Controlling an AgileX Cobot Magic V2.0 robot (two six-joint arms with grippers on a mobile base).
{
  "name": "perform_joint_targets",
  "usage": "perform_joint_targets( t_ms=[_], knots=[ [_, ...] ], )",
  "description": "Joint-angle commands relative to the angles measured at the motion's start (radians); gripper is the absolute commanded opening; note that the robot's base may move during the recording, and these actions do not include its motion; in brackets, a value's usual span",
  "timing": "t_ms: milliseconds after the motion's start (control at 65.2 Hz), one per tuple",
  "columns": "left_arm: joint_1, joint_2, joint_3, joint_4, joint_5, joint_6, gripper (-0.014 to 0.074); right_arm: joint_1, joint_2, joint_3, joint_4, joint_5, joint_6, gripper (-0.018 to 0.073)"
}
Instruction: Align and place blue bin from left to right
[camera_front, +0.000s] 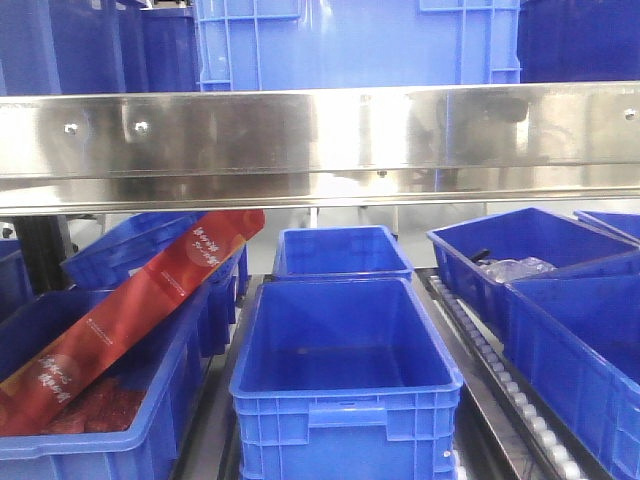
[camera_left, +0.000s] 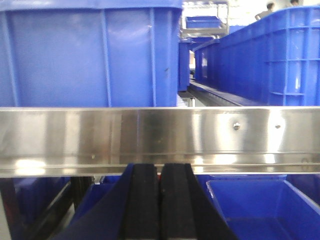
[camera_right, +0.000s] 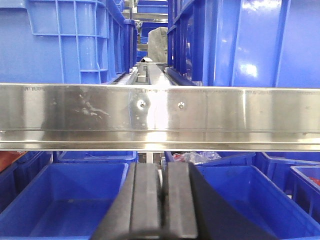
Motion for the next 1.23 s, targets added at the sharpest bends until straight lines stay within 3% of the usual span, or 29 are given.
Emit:
perform_joint_targets(
  t_ms=[0, 292, 537, 1212],
  knots=[
    [0.01, -0.015, 0.005, -0.005, 0.015, -0.027, -0.0111, -0.005, -0.004, -0.001, 0.005, -0.025, -0.008, -0.0081],
    [0.007, -0.015, 0.005, -0.025, 0.022, -0.027, -0.0111, -0.005, -0.004, -0.001, 0.005, -0.029, -0.008, -0.0081],
    [-0.045, -0.015, 0.005, -0.02, 0.022, -0.027, -0.0111, -0.005, -0.004, -0.001, 0.005, -0.029, -0.008, -0.0081],
    [-0.037, -0.015, 0.005, -0.02, 0.022, -0.027, -0.0111, -0.005, -0.004, -0.001, 0.005, -0.029, -0.008, -0.0081]
  ],
)
